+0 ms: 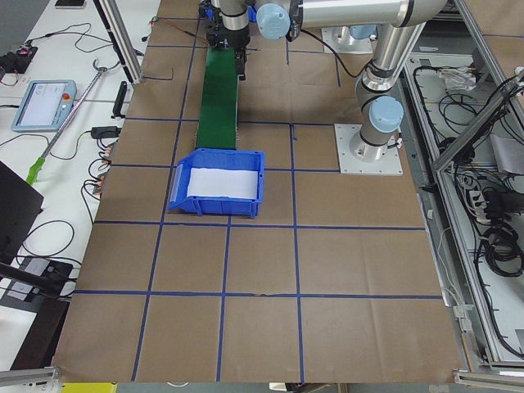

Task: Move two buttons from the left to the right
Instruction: 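Lower the right gripper onto the red button and grasp it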

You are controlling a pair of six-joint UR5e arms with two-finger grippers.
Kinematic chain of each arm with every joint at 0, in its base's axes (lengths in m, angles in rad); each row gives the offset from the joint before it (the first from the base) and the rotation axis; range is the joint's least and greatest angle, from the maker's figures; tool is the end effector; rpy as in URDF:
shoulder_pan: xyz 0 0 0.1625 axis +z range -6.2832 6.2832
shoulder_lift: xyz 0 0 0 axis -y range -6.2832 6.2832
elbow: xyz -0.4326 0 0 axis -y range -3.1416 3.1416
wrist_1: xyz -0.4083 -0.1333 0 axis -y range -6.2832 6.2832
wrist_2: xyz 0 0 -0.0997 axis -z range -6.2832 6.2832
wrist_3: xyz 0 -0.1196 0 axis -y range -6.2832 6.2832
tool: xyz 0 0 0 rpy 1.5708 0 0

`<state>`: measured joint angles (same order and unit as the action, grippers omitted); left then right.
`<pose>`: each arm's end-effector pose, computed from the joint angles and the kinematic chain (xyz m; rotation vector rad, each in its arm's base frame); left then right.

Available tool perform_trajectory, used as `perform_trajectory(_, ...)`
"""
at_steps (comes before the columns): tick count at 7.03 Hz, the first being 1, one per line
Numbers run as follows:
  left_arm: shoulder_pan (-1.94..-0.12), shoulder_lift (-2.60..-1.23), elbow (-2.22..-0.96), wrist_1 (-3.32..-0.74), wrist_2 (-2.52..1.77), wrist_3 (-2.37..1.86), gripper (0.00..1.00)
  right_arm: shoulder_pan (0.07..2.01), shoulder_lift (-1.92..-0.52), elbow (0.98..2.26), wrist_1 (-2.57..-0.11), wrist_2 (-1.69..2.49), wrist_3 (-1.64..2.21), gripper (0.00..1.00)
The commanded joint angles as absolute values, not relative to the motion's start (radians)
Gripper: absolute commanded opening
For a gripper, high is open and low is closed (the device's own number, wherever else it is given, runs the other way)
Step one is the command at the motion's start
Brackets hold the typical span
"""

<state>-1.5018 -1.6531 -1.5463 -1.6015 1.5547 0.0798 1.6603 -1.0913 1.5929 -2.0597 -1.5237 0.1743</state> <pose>-0.0982 -0.5400 0.4421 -0.0157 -3.1160 -0.1357 0.1970 -0.6407 0.2293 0.1317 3.0936 0.0291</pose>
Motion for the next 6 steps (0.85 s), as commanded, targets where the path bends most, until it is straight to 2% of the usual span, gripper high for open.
perform_trajectory(1, -1.502, -1.654, -1.545, -1.601, 1.555, 0.08, 1.0, 1.657, -1.089, 1.603, -2.054, -1.54, 0.166, 0.46)
perform_trajectory(2, -1.502, -1.654, -1.543, -1.601, 1.555, 0.08, 1.0, 1.649, -1.107, 1.597, -2.037, -1.542, 0.16, 0.18)
perform_trajectory(3, -1.5, -1.654, -1.542, -1.601, 1.555, 0.08, 1.0, 1.632, -1.123, 1.586, -2.022, -1.574, 0.141, 0.07)
perform_trajectory(6, -1.499, -1.657, -1.542, -1.601, 1.555, 0.08, 1.0, 1.455, -1.242, 1.513, -1.938, -1.66, -0.052, 0.06)
